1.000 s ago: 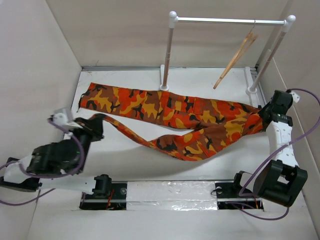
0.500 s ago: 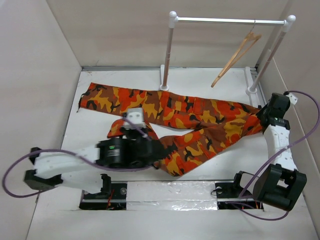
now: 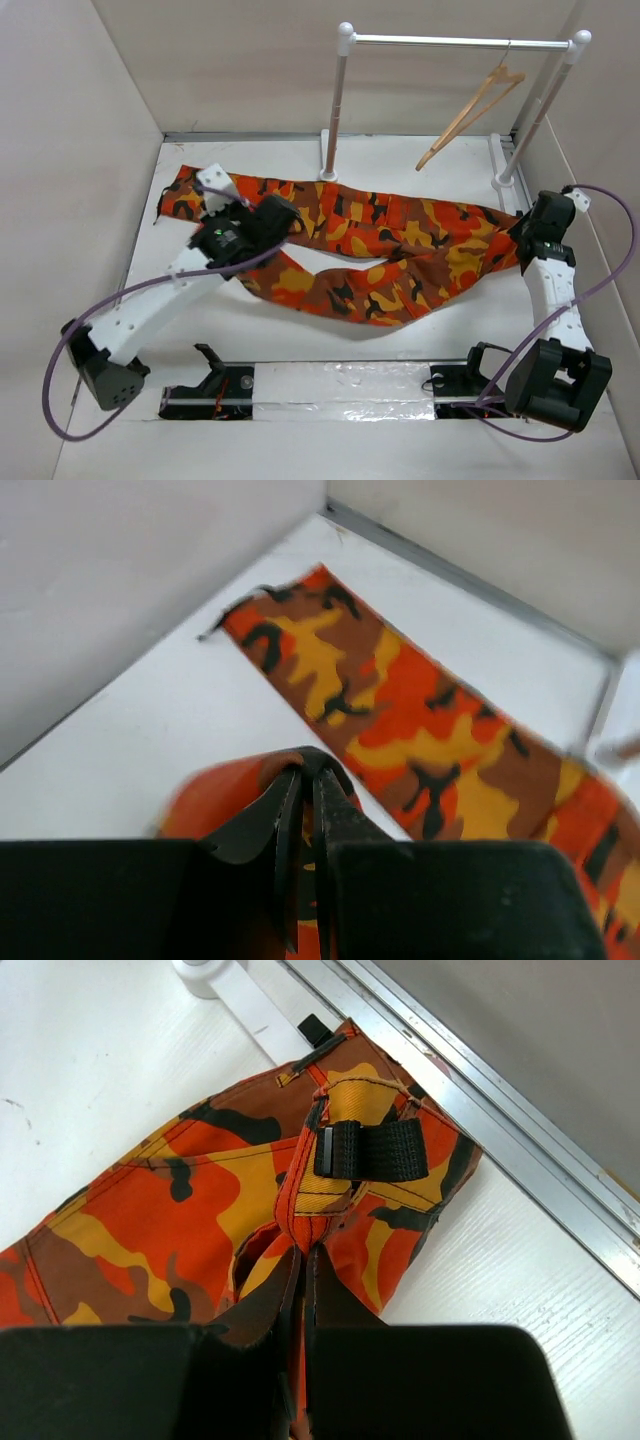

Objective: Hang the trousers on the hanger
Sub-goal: Fold the trousers at the center of the board.

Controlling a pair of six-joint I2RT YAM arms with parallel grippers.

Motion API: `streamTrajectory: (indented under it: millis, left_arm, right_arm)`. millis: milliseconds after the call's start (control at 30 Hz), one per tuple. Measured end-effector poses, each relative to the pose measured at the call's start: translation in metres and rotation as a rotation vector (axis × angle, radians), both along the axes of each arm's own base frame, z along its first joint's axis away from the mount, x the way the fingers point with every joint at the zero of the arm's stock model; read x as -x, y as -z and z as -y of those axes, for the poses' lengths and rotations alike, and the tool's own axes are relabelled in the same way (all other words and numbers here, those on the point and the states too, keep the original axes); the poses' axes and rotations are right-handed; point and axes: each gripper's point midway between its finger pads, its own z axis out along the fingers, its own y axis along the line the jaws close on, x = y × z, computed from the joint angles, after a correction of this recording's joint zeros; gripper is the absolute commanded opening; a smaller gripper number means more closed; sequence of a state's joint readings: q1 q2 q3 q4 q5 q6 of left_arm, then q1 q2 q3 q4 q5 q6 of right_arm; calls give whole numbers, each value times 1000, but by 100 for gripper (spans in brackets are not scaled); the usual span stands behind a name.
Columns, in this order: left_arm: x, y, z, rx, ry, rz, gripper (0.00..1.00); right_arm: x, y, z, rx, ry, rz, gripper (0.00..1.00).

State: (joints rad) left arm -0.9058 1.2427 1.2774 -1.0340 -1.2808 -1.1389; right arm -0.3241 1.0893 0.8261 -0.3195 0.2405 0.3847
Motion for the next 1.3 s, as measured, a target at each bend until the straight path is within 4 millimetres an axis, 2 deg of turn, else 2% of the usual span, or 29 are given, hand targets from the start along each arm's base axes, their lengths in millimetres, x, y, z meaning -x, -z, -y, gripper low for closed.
streamTrajectory:
  millis: [100,167,233,300,433,600,700,933,1167,1300]
  left_arm:
    - [-26,-32,-43,92,-145,131,0]
    - [-45,-25,-76,175,-183,182,0]
    - [-50,-10,-112,196,-202,182,0]
    - [-55,-8,-130,201,-195,178,0]
    - [-72,-19,-133,218,-121,213,0]
    - [-95,-22,-137,208,-126,181,0]
    - [-106,-12,-148,208,-164,145,0]
    - [-99,7,-191,234,-300,101,0]
    - [-135,16,-193,228,-315,37,0]
    - [-150,22,-198,222,-327,8,0]
  right_arm:
    - [-2,5,0,-6,-3,-5,0]
    - [-4,9,0,-11,-6,-15,0]
    - [-4,11,0,-10,-9,-22,0]
    - [-4,11,0,-5,-12,-14,0]
    - [-5,12,-1,1,-22,-3,0]
    - [-5,13,3,6,-31,-9,0]
    - [-7,14,11,2,-25,-20,0]
    - [-21,14,30,-44,-20,-27,0]
    - [-39,34,32,-100,-39,-60,0]
    - [-60,27,31,-100,-50,-56,0]
